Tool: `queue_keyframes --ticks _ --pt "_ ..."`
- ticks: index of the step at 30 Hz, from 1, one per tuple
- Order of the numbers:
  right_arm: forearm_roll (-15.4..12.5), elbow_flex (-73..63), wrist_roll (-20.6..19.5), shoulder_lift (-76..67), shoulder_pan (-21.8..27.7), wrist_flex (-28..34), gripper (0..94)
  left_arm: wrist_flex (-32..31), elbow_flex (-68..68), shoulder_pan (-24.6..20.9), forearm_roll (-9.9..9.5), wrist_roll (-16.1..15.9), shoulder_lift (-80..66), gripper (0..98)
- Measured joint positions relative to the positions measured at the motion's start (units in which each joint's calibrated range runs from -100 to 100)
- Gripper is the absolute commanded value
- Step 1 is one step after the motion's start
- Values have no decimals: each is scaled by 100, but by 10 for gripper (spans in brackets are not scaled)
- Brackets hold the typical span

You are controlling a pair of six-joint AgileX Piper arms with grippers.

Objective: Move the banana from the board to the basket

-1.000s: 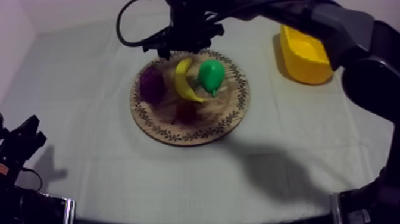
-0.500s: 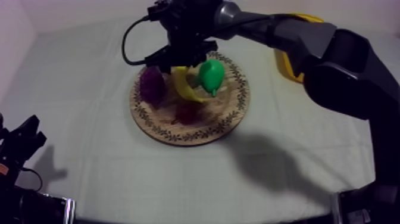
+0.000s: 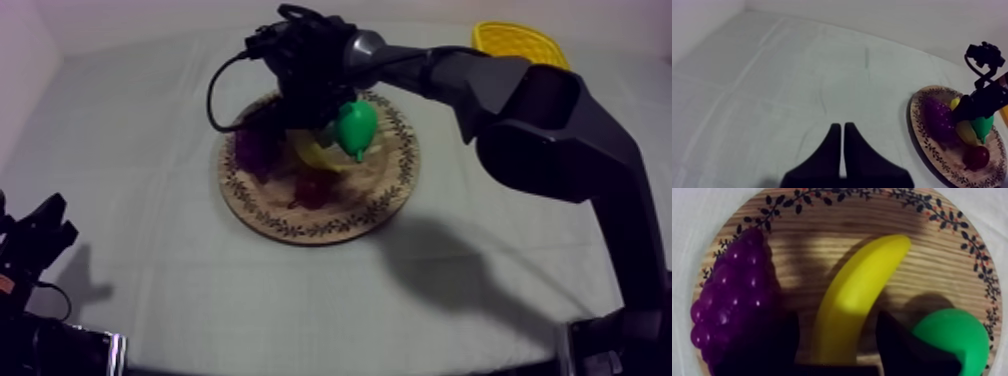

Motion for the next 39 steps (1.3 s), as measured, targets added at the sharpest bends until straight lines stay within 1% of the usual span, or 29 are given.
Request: queue_keyframes --ticks 1,2,4,6,8,10,15,20,24,26,29,31,35,39 --pt "0 -37 7 50 8 -17 432 0 0 0 0 0 0 0" --pt "0 -75 11 83 12 -31 400 0 0 0 0 0 0 0" --pt "5 -136 29 178 26 -48 276 0 0 0 0 0 0 0" --pt "11 -166 31 245 45 -102 187 0 0 0 0 0 0 0" --pt "57 -172 31 272 49 -155 140 0 0 0 0 0 0 0" --pt "67 -151 33 272 53 -208 116 7 0 0 0 0 0 0" --pt "71 155 33 7 22 -208 95 0 0 0 0 0 0 0" --pt "78 561 27 -644 -26 -112 91 0 0 0 0 0 0 0" --pt "143 948 7 -1273 -77 -19 91 0 0 0 0 0 0 0" --pt "205 1190 -37 -1664 -87 1 91 0 0 0 0 0 0 0" --pt "398 1514 -64 -2275 -54 157 91 0 0 0 0 0 0 0" --pt "459 1700 -72 -2656 7 231 91 0 0 0 0 0 0 0" --pt "642 2094 -71 -3471 196 290 90 0 0 0 0 0 0 0" --pt "861 2492 34 -4316 460 336 89 0 0 0 0 0 0 0"
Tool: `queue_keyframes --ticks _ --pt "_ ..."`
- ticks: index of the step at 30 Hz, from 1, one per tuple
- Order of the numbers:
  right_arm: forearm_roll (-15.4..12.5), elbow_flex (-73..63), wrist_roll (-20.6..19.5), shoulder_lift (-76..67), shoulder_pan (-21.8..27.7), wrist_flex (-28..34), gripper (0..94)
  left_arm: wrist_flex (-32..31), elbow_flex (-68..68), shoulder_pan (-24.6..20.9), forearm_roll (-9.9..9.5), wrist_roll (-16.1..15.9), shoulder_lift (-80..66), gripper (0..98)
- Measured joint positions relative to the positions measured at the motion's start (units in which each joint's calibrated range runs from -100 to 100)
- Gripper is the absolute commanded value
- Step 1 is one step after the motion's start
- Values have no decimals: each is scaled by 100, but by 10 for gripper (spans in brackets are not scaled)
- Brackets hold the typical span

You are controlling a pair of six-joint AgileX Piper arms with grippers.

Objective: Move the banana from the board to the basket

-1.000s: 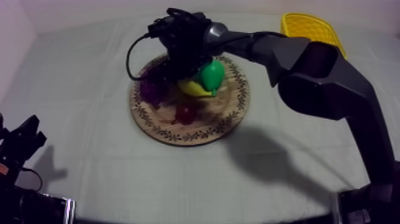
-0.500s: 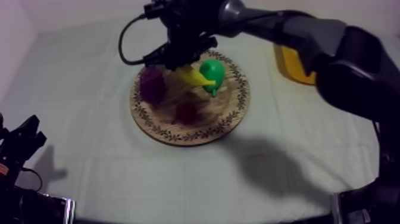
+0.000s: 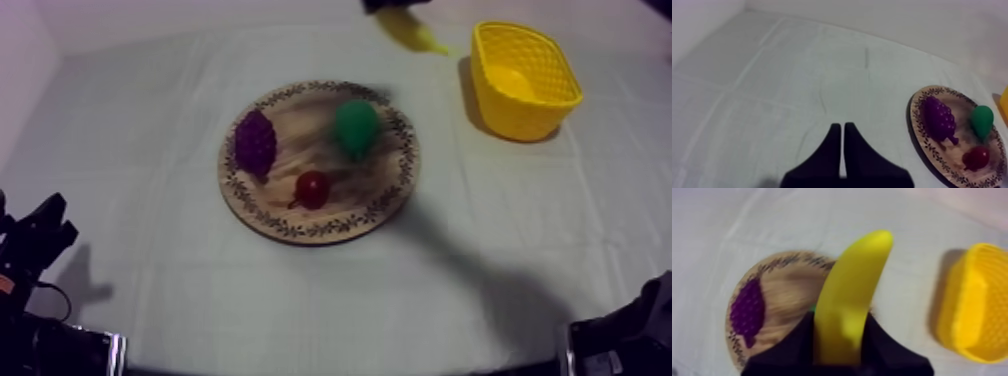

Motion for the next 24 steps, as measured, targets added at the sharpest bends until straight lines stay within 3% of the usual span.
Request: queue_keyframes --ticks 10,24 --pt "54 867 364 -1453 795 -236 88 0 0 0 0 0 0 0" --pt "-157 1568 1003 -2215 1894 -1039 87 0 0 0 0 0 0 0"
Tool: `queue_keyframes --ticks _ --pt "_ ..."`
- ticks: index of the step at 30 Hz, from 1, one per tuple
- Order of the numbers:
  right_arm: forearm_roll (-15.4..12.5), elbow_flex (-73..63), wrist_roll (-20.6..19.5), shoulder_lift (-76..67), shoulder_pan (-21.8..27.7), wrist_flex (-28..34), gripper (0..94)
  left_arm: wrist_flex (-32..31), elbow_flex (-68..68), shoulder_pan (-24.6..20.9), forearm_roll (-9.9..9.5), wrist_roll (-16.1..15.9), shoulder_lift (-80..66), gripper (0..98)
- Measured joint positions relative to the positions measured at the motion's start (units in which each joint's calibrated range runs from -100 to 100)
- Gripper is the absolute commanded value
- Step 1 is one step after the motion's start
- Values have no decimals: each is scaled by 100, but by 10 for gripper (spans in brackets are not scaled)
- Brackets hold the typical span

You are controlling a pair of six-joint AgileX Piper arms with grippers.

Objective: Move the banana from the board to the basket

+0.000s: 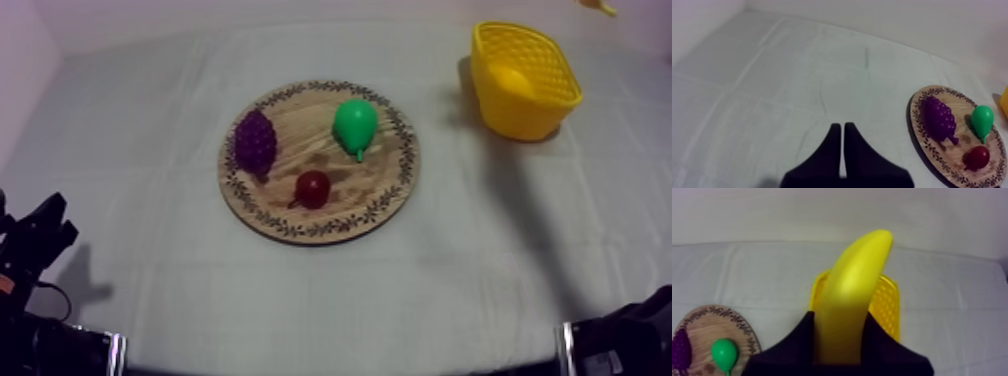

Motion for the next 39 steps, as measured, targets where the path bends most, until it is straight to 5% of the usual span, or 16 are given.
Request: queue_keyframes --ticks 19,37,39 --pt "-156 96 132 1211 743 -828 86 0 0 0 0 0 0 0" --pt "-291 -312 -8 3321 604 -1114 95 0 0 0 0 0 0 0" --pt "-291 -284 -12 3357 603 -1134 175 -1 0 0 0 0 0 0"
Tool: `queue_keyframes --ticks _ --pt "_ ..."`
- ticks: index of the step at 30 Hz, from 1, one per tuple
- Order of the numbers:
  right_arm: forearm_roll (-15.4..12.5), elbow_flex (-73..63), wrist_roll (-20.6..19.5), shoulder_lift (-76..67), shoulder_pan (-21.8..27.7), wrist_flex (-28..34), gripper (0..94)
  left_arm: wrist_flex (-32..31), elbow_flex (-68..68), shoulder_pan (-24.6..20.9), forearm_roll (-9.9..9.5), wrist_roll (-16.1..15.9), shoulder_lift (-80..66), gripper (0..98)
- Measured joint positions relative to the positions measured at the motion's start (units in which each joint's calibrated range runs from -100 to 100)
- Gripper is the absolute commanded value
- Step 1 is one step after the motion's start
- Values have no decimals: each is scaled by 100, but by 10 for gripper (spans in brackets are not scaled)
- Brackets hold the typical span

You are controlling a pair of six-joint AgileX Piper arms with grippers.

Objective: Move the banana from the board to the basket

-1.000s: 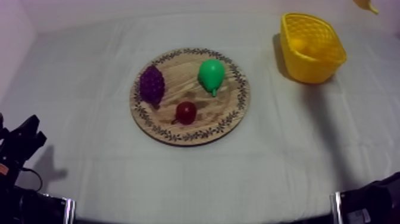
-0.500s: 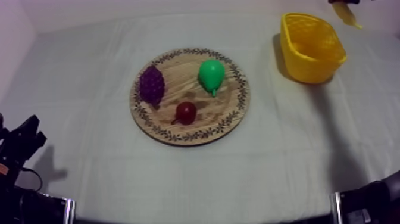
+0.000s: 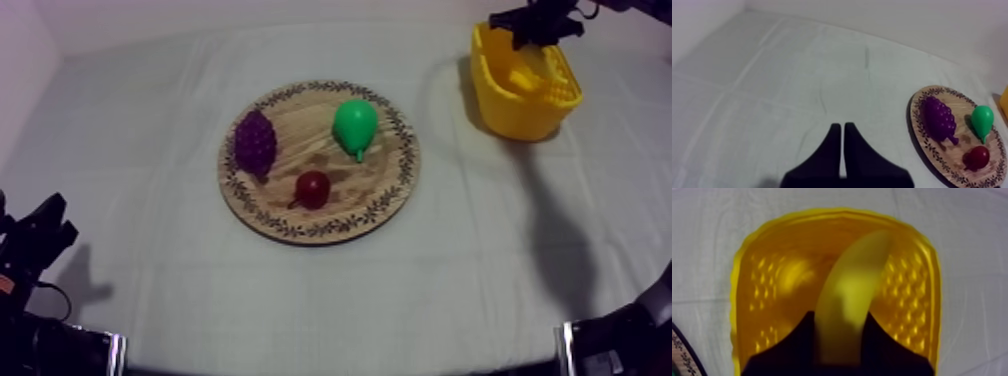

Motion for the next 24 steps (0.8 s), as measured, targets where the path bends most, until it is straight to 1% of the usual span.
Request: queue_keyframes --ticks 4,5,7,9,10,11,12,15,17,19,20,24 --pt "0 56 64 -23 16 -57 443 0 0 0 0 0 0 0" --pt "-2 72 82 -33 21 -105 496 0 0 0 0 0 0 0" --pt "-7 114 112 -85 33 -191 559 0 0 0 0 0 0 0" --pt "-23 173 162 -173 53 -262 585 0 0 0 0 0 0 0" --pt "-23 208 165 -225 62 -320 576 0 0 0 0 0 0 0" --pt "-17 259 165 -283 70 -358 545 0 0 0 0 0 0 0" --pt "-17 326 165 -356 77 -397 484 0 0 0 0 0 0 0" --pt "-22 561 150 -625 92 -544 242 0 0 0 0 0 0 0" --pt "-40 793 108 -893 109 -733 141 0 0 0 0 0 0 0" --pt "-29 1198 55 -1276 129 -1007 75 0 0 0 0 0 0 0" --pt "27 1432 10 -1506 143 -1186 53 0 0 0 0 0 0 0" --pt "197 2468 -154 -2538 170 -1954 15 0 0 0 0 0 0 0"
